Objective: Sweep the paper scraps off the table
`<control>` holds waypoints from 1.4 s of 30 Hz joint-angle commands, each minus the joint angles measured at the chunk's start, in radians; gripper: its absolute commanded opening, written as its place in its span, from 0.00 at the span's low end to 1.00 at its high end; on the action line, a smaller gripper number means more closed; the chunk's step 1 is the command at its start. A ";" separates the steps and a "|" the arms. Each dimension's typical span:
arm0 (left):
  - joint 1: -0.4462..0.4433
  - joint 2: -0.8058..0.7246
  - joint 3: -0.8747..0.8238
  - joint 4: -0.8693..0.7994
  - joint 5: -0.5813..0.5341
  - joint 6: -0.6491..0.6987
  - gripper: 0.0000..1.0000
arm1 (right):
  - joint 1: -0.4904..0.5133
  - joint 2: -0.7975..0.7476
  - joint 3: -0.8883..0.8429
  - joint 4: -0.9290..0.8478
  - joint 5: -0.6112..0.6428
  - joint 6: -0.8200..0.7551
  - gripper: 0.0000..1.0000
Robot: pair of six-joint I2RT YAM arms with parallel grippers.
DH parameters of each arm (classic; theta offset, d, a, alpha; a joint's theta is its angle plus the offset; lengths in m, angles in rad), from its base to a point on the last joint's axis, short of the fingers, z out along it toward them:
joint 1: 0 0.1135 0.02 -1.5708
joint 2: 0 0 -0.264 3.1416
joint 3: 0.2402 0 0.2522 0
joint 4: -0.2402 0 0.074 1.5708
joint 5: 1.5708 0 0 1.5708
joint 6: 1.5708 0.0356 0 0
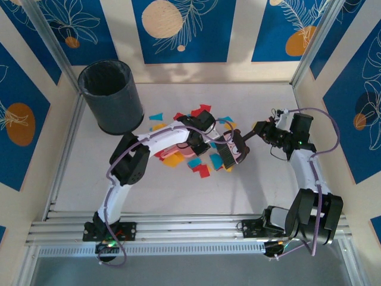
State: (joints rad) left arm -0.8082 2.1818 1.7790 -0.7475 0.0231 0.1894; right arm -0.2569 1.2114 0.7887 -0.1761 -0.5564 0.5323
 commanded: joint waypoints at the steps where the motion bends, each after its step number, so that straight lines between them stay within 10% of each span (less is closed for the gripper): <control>1: -0.008 0.005 0.040 -0.016 0.057 -0.007 0.16 | -0.008 -0.031 -0.006 -0.024 -0.019 -0.010 0.00; 27: 0.189 -0.470 -0.500 0.228 0.222 0.039 0.67 | 0.000 -0.042 -0.004 -0.037 -0.028 -0.009 0.00; 42: 0.291 -0.437 -0.592 0.201 0.148 0.135 0.83 | 0.006 -0.044 0.020 -0.068 -0.014 -0.015 0.00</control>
State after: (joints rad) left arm -0.5316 1.7233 1.1965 -0.5385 0.1875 0.2798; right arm -0.2554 1.1984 0.7830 -0.2272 -0.5537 0.5251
